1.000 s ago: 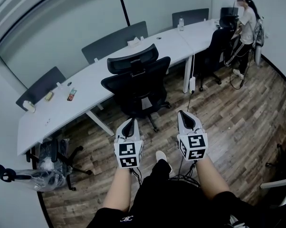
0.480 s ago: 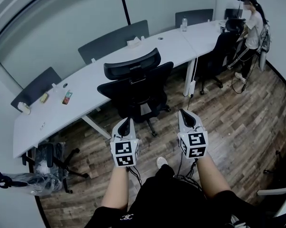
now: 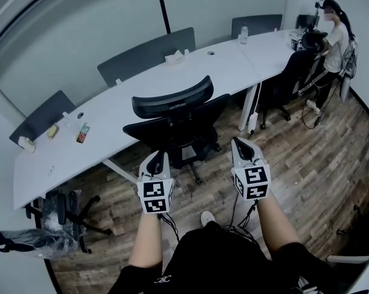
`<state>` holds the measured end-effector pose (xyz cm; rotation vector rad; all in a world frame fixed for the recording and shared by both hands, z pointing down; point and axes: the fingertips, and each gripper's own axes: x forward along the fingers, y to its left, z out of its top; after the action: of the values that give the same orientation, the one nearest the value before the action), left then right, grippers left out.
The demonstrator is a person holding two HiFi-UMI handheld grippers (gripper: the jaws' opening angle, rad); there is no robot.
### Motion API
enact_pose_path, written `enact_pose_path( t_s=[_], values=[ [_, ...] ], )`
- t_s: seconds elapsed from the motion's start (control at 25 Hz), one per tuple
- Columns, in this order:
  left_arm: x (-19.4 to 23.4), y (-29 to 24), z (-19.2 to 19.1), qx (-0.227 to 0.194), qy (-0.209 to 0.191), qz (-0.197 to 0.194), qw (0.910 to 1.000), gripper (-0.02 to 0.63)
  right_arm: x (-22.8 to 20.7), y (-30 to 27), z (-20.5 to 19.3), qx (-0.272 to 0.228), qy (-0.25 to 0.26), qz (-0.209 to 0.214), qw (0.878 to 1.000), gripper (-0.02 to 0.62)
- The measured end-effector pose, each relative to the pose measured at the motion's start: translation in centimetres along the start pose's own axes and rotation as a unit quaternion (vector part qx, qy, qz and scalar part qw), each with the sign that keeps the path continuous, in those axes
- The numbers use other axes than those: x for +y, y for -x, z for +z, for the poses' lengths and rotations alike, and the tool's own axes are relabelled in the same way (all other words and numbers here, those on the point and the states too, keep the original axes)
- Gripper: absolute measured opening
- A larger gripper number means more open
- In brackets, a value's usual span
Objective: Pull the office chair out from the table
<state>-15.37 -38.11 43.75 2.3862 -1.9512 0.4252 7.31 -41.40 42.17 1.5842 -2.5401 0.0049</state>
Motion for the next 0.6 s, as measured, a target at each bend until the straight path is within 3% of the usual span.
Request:
enact_pose_path(
  t_s=[0.2,0.36,0.48,0.6],
  values=[
    [2.8,-3.1,0.4,0.010,-0.020,0.014,0.9996,0.043,-1.6,-4.6,0.6,0.009,0.018,0.013,1.000,0.011],
    [4.9,-5.7,0.0,0.031,-0.073,0.020,0.9966,0.054,-2.3,-8.7,0.6,0.024,0.088,0.048,0.995,0.038],
    [6.9,-7.8,-0.7,0.045,-0.114,0.025,0.9921,0.097,-2.6,-11.9,0.0,0.040,0.161,0.084,0.983,0.090],
    [8.9,-9.8,-1.9,0.084,-0.172,0.020,0.9812,0.180,-3.2,-15.0,-1.5,0.069,0.243,0.109,0.961,0.176]
  ],
)
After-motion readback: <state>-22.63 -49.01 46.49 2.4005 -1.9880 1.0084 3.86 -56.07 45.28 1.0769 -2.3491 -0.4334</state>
